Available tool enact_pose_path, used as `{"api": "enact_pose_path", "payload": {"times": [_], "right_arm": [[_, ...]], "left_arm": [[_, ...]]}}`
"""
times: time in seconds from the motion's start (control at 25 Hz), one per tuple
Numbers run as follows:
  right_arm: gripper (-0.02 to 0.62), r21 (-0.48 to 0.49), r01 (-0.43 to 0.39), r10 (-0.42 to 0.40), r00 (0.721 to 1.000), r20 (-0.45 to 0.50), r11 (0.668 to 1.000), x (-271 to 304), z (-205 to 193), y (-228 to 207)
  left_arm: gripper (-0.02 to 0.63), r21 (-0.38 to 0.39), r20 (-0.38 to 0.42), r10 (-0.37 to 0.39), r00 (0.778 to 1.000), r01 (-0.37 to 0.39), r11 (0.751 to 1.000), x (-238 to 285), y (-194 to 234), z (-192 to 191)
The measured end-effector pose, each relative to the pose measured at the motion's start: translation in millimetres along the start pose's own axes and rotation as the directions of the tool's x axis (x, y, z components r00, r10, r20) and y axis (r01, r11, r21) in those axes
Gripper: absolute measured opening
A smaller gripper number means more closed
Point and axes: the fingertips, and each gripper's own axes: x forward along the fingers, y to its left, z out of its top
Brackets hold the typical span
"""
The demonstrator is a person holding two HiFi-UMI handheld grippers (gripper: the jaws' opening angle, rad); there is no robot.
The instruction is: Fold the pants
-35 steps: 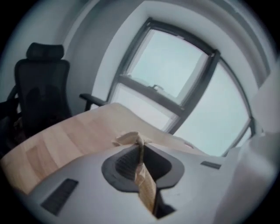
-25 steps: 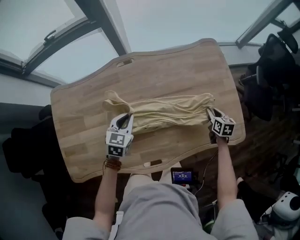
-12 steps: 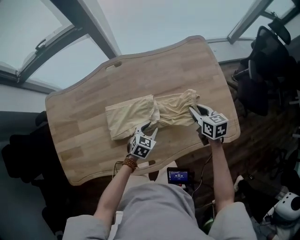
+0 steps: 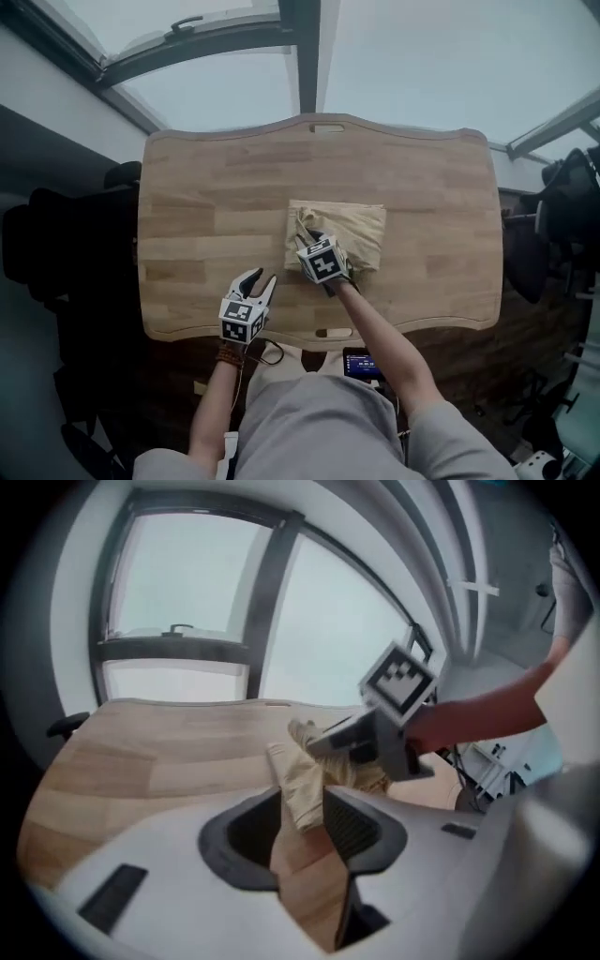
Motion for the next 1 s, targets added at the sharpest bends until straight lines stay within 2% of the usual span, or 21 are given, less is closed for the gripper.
{"api": "enact_pose_path", "payload": {"times": [0.04,0.08,0.12,0.16,0.28,0.36,0.4,0.48,0.56,0.68,0.76,0.8,0.88,1.0], "right_arm": [[0.102,-0.039,0.021,-0.024,0.998,-0.061,0.999,27,-16,9],[0.167,-0.078,0.034,-0.043,0.993,-0.111,0.996,46,-31,17],[0.222,-0.119,0.043,-0.058,0.989,-0.133,0.992,57,-42,23],[0.252,-0.159,0.055,-0.074,0.990,-0.119,0.986,60,-45,28],[0.261,-0.220,0.104,-0.091,0.993,0.070,0.970,24,-14,41],[0.261,-0.218,0.117,-0.068,0.973,0.219,0.969,-25,17,51],[0.258,-0.209,0.117,-0.052,0.954,0.295,0.971,-54,34,55],[0.252,-0.178,0.123,-0.029,0.891,0.454,0.976,-119,70,57],[0.194,-0.147,0.163,-0.044,0.802,0.596,0.976,-185,99,56],[0.120,-0.098,0.253,-0.100,0.665,0.740,0.963,-273,114,61],[0.080,-0.059,0.295,-0.129,0.578,0.805,0.954,-318,113,69],[0.064,-0.046,0.313,-0.141,0.547,0.825,0.949,-335,108,73],[0.046,-0.026,0.347,-0.168,0.518,0.839,0.938,-357,91,80],[0.005,0.002,0.351,-0.186,0.491,0.851,0.937,-376,62,88]], "left_arm": [[0.143,-0.014,0.000,0.003,1.000,-0.003,1.000,-7,11,-7],[0.143,-0.021,-0.001,0.001,1.000,-0.001,1.000,-12,19,-12],[0.143,-0.020,-0.001,-0.006,1.000,0.006,1.000,-15,24,-16],[0.143,-0.013,0.001,-0.017,1.000,0.017,1.000,-17,27,-18],[0.144,0.028,0.029,-0.074,0.997,0.073,0.997,-18,27,-9],[0.144,0.074,0.067,-0.124,0.990,0.119,0.990,-19,18,11],[0.143,0.104,0.094,-0.143,0.985,0.133,0.986,-21,11,27],[0.143,0.172,0.174,-0.176,0.969,0.146,0.974,-27,-8,70],[0.130,0.226,0.286,-0.200,0.937,0.136,0.965,-39,-34,120],[0.071,0.246,0.483,-0.180,0.857,0.064,0.967,-75,-78,188],[0.024,0.220,0.593,-0.133,0.794,-0.001,0.976,-105,-103,219],[0.017,0.199,0.634,-0.105,0.766,-0.030,0.980,-119,-113,227],[0.007,0.164,0.685,-0.054,0.726,-0.081,0.983,-141,-132,229],[0.006,0.145,0.725,-0.006,0.689,-0.143,0.979,-161,-163,215]]}}
